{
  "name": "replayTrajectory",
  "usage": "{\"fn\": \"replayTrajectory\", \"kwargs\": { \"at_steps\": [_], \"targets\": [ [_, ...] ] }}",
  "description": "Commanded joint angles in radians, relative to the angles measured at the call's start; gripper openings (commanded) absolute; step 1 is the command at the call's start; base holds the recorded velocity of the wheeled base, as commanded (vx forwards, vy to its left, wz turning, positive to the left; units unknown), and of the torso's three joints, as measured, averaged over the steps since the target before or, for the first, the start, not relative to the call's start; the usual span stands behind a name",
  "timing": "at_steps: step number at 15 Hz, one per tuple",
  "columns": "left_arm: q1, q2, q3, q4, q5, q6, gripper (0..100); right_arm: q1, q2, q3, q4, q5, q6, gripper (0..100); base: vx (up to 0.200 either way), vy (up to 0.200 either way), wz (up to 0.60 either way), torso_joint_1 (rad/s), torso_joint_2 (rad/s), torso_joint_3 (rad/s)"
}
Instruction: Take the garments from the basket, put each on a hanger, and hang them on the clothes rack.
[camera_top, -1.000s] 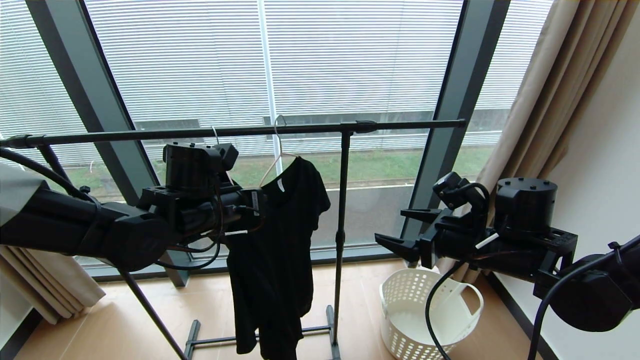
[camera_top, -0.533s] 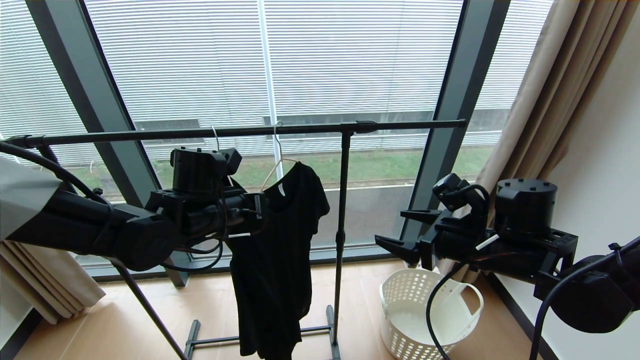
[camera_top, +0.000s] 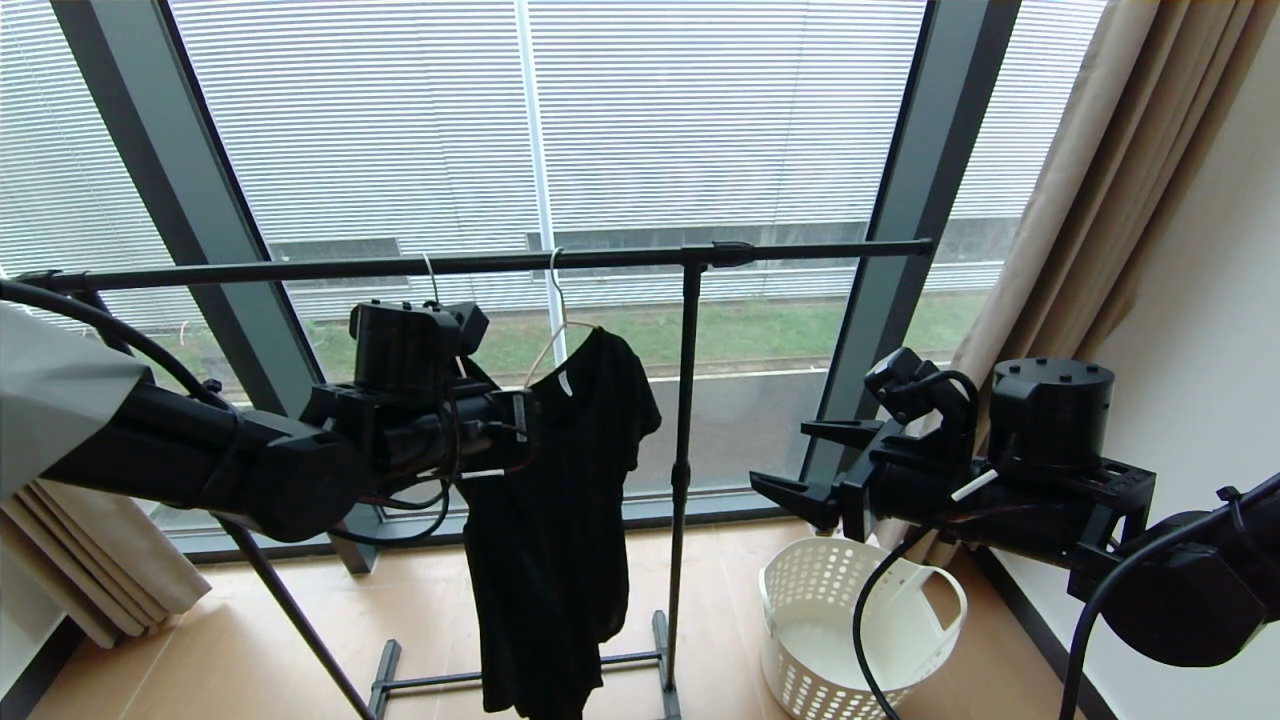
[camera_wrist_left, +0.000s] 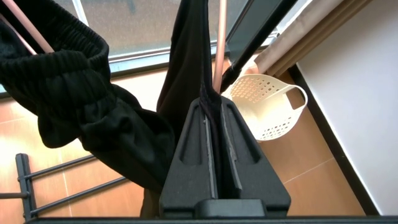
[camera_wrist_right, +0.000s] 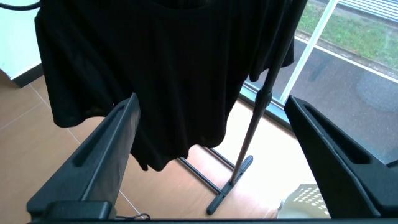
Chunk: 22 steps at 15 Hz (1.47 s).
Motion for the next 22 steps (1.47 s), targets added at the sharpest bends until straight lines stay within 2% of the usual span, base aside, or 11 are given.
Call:
{"fn": "replayTrajectory", "kwargs": {
  "at_steps": [1,11,12,22],
  "targets": [
    [0.000,0.002,0.000,0.002,0.000,0.000,0,0.001,0.001,0.000,0.000,0.001,0.000,100,0.000,0.000,0.00,0.000,0.00,0.000],
    [-0.001,-0.003,0.009,0.002,0.003,0.000,0,0.001,0.001,0.002,0.000,-0.001,-0.002,100,0.000,0.000,0.00,0.000,0.00,0.000],
    [0.000,-0.001,0.009,0.000,0.003,0.000,100,0.001,0.001,0.002,0.000,0.001,-0.002,100,0.000,0.000,0.00,0.000,0.00,0.000],
    [-0.008,-0.023,0.015,0.002,0.003,0.002,100,0.001,-0.001,0.000,0.000,-0.001,-0.002,100,0.000,0.000,0.00,0.000,0.00,0.000]
  ]
}}
